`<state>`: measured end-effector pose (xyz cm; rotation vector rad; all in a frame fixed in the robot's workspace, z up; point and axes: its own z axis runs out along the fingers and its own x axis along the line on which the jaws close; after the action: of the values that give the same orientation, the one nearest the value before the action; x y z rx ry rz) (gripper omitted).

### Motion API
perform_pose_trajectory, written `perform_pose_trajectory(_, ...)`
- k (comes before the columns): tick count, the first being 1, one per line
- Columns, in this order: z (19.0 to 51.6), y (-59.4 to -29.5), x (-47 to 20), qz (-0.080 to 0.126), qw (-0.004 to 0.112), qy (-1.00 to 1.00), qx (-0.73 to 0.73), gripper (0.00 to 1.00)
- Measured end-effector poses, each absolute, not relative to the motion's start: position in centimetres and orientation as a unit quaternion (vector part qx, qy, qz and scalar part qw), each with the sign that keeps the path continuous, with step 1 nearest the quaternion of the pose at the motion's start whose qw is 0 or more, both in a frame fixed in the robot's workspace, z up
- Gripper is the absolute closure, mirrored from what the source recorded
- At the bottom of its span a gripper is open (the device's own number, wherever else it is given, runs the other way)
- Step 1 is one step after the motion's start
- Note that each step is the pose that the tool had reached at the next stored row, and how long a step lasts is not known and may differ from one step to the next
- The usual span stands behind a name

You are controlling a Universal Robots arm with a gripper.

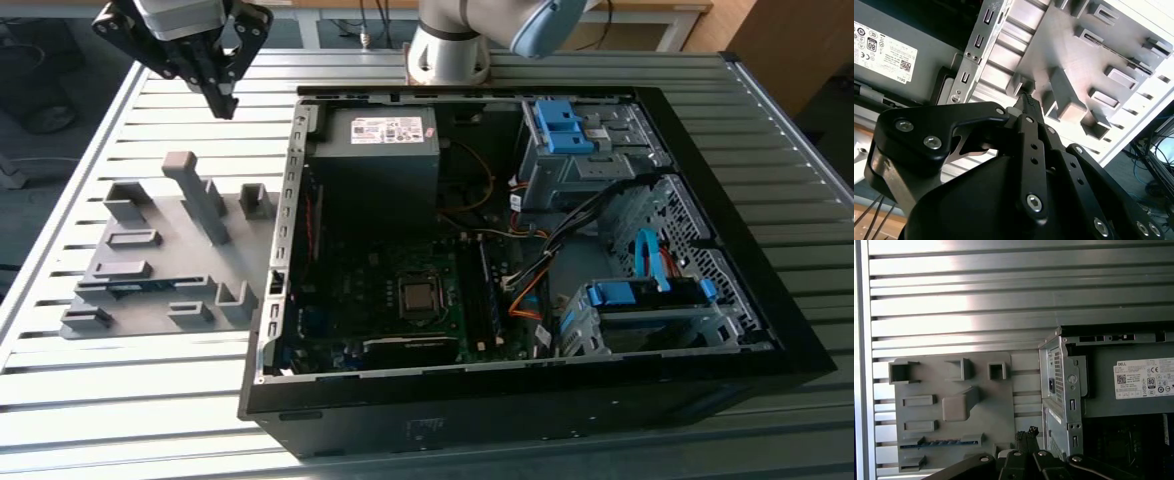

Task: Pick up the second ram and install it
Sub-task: 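Reach for the second ram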

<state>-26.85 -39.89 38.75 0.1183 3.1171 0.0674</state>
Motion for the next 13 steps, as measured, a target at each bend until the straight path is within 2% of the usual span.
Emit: perform_pose_trajectory(13,38.72,-39.89,-27.73,0.022,0.011,0.999,0.038,0.89)
